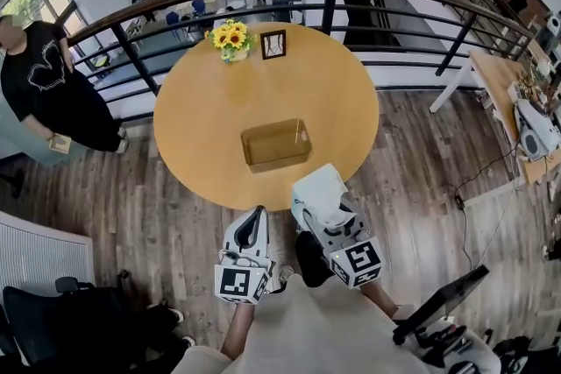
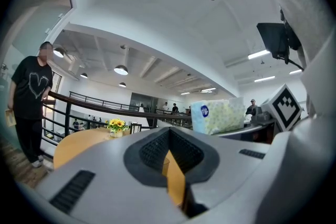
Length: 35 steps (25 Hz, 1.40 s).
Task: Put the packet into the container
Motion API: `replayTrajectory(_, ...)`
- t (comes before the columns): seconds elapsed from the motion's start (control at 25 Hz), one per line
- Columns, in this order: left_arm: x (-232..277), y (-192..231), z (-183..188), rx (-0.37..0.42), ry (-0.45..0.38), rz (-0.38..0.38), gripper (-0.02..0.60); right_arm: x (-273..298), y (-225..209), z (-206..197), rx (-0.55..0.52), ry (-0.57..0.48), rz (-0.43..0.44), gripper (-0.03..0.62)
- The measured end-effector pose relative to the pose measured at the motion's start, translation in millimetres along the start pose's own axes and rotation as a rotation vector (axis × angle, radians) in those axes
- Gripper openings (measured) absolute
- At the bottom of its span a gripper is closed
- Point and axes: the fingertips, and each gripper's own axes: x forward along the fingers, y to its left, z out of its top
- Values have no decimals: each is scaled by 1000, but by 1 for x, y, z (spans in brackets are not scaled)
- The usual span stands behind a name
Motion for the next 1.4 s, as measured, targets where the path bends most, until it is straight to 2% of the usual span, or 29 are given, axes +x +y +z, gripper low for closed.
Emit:
replayTrajectory(0.36, 67, 39, 3, 38, 36, 45, 5, 69, -38, 8, 3, 15, 58, 252)
replayTrajectory(0.72, 133, 69, 27, 74, 17, 106, 5, 123, -87, 46, -21, -24, 106, 252)
replayTrajectory(1.0, 147, 80, 20, 75, 30, 164, 5, 145, -106, 46, -11, -13, 138, 252)
replayTrajectory(1.4, 143, 125, 24, 46, 43, 190, 5, 176, -89, 54, -21, 21, 134, 252)
